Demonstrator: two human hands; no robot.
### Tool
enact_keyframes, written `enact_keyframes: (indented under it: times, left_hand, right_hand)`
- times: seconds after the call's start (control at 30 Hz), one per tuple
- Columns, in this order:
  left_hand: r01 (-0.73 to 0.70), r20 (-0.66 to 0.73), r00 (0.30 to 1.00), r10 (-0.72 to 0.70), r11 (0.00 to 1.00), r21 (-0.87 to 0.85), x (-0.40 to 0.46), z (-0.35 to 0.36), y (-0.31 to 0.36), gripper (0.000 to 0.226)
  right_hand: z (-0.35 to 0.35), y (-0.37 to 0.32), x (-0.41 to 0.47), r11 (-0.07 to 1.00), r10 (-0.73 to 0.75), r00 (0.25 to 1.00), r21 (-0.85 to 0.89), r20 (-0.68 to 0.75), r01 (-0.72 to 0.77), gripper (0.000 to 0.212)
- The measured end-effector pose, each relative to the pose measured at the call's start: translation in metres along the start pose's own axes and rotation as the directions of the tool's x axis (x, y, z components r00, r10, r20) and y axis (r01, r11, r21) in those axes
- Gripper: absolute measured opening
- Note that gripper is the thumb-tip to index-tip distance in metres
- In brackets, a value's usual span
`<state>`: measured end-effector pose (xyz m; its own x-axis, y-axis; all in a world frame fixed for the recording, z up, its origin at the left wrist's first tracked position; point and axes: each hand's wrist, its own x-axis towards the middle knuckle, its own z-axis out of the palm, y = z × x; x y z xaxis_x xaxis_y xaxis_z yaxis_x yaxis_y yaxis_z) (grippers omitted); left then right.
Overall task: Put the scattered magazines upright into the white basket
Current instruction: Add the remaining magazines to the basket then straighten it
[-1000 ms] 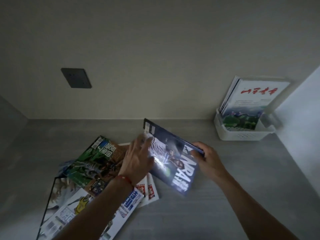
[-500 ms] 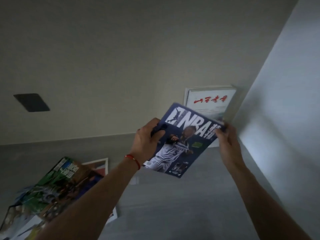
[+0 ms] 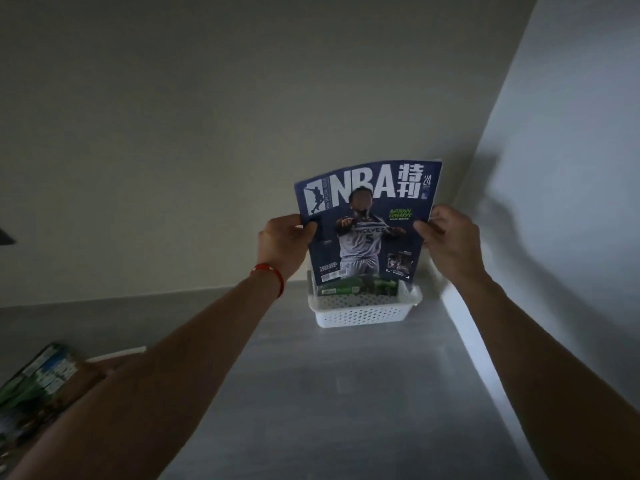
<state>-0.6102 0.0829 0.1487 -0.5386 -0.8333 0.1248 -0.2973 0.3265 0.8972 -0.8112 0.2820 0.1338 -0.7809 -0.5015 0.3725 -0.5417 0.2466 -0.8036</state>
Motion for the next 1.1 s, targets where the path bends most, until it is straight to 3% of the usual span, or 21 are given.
enact_keyframes:
  times: [0.1,0.23,0.33,0.47,0.63,0.83,1.1]
  left_hand:
    - [0.087,-0.017,0.996,-0.086,0.993,0.081,0.013,0.017,-0.005,0.017]
    - [0.225,-0.035,0.974,-0.224,0.974,0.037,0.023,0.031,-0.015,0.017]
    - [0.278,-0.068,0.959,-0.274,0.959,0.06,0.022,0.039,-0.024,0.028]
    - [0.351,-0.077,0.934,-0.35,0.936,0.006,0.023,0.05,-0.038,0.02]
    - [0.416,-0.091,0.902,-0.423,0.905,-0.088,0.02,0.067,-0.052,0.007]
    - [0.478,-0.163,0.867,-0.472,0.878,-0.002,0.03,0.078,-0.045,0.027]
    - [0.374,0.012,0.926,-0.376,0.923,0.085,0.018,0.068,-0.063,0.019]
  right_hand:
    - [0.011,0.017,0.014,0.998,0.004,1.0,-0.056,0.002,-0.004,0.009]
    - [0.025,0.041,0.025,0.996,0.036,0.998,-0.088,0.06,-0.031,0.011]
    - [0.036,0.057,0.028,0.99,0.055,0.993,-0.132,0.103,-0.041,0.015]
    - [0.049,0.076,0.028,0.979,0.067,0.987,-0.202,0.147,-0.036,0.015]
    - [0.058,0.089,0.023,0.936,0.086,0.992,-0.348,0.091,-0.049,0.013]
    - [0.066,0.089,0.02,0.953,0.233,0.971,-0.21,0.045,-0.219,0.016]
    - [0.066,0.075,-0.005,0.968,0.244,0.96,-0.091,0.138,-0.233,0.037]
